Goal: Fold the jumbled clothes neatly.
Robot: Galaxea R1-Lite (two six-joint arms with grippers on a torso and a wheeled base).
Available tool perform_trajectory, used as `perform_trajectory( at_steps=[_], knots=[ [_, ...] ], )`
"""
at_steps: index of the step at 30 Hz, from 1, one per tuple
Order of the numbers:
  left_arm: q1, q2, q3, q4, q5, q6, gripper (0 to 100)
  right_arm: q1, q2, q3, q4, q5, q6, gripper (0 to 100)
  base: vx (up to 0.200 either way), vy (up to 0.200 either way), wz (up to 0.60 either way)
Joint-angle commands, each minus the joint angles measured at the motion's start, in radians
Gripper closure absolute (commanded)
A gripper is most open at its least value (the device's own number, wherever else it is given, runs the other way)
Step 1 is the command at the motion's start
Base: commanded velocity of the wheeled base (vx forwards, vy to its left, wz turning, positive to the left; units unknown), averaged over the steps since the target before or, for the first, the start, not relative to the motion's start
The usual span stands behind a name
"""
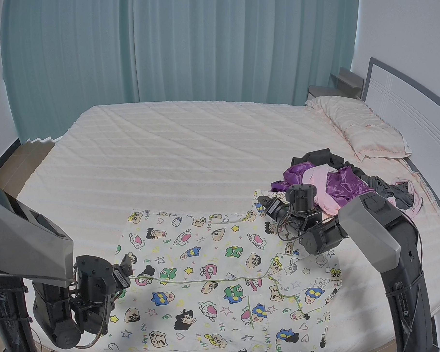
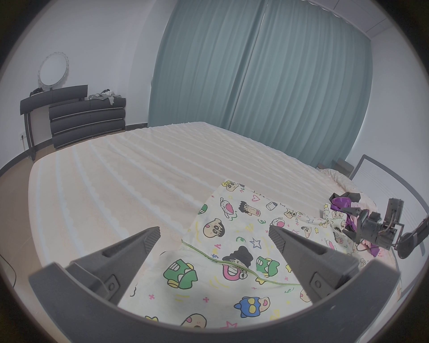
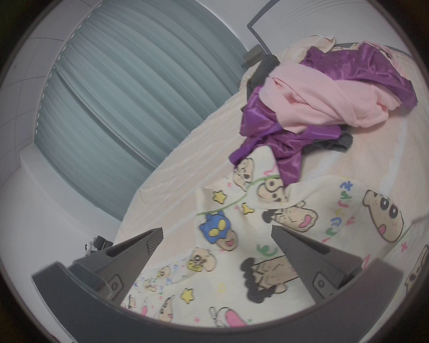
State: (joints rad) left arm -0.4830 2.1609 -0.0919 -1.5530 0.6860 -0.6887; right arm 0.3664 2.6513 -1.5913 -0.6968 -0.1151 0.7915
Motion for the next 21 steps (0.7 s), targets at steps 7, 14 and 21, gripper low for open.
perform_trajectory(
  at_steps=[7,14,21],
  knots=[
    [0.000,-0.019,0.006,-0.018,0.001,0.000,0,-0.047,0.138,-0.184,0.115,-0.018,0.005,0,0.000,0.000,0.00],
    [0.000,-0.032,0.018,-0.018,0.001,0.000,0,-0.084,0.168,-0.312,0.122,-0.081,0.006,0,0.000,0.000,0.00],
    [0.000,-0.059,0.021,-0.018,0.000,0.002,0,-0.103,0.128,-0.335,0.060,-0.104,0.031,0,0.000,0.000,0.00]
  ],
)
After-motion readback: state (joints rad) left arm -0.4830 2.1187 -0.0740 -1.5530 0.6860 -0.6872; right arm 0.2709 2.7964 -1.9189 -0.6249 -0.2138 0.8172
